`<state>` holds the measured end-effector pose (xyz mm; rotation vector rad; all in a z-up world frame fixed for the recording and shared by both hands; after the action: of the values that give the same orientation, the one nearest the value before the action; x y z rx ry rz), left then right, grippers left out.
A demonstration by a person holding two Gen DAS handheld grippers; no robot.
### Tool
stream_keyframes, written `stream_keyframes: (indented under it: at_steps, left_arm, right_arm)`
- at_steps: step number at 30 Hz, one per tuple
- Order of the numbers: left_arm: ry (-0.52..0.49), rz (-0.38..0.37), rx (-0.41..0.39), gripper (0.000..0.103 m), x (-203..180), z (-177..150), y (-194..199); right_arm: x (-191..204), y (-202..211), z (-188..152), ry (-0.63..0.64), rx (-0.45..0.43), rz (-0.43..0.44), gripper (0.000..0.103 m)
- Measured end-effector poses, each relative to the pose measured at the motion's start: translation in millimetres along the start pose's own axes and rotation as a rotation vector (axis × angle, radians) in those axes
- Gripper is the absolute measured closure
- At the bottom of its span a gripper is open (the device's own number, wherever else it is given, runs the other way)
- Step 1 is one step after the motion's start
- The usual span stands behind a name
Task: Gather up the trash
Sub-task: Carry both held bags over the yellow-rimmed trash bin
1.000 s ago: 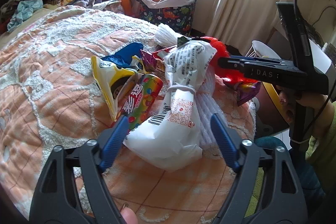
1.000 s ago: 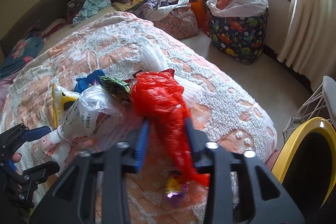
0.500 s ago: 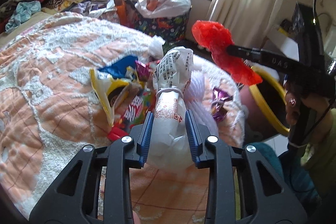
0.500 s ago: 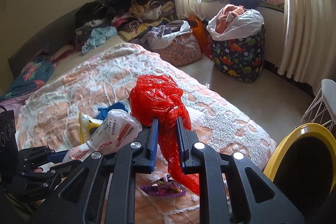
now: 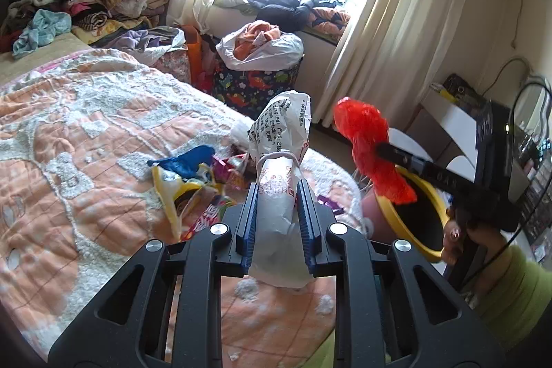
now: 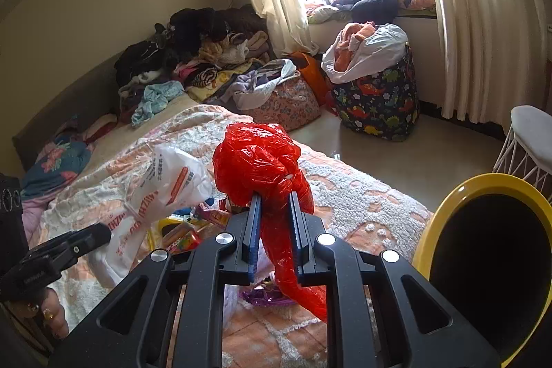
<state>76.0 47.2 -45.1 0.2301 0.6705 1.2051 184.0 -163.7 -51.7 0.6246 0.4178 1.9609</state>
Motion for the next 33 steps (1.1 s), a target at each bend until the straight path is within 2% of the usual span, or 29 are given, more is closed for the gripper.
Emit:
stream_keyframes:
  at_steps: [9, 20, 33]
  left_arm:
    - [-0.045, -0.022, -0.01, 0.087, -27.8, 5.8, -4.3]
    - [-0.105, -0.051, 0.007, 0.087, -64.2, 7.4, -24.9]
    - [-0.166, -0.089, 0.046, 0.087, -98.9, -1.1, -47.7]
  right_arm:
    - [-25.0, 27.1, -8.9, -0.065, -0.041, -0.012, 0.088]
    - [-53.3, 66.9, -18.9, -0.107, -0.113, -0.07, 0.088]
    - [-82.6, 86.5, -15.8, -0.147, -0.17, -0.13, 0.088]
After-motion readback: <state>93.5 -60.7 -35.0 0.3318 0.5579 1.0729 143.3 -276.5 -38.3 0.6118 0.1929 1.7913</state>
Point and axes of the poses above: each gripper's, at about its wrist camera, not at the fingertips, and y roughly against the way its jaws point, x to its left, z to its top, the point moved 2 cm from there along -y, roughly the way its jaws point, and after that the axes turned 3 degrees about -z, right-handed, at the moved point
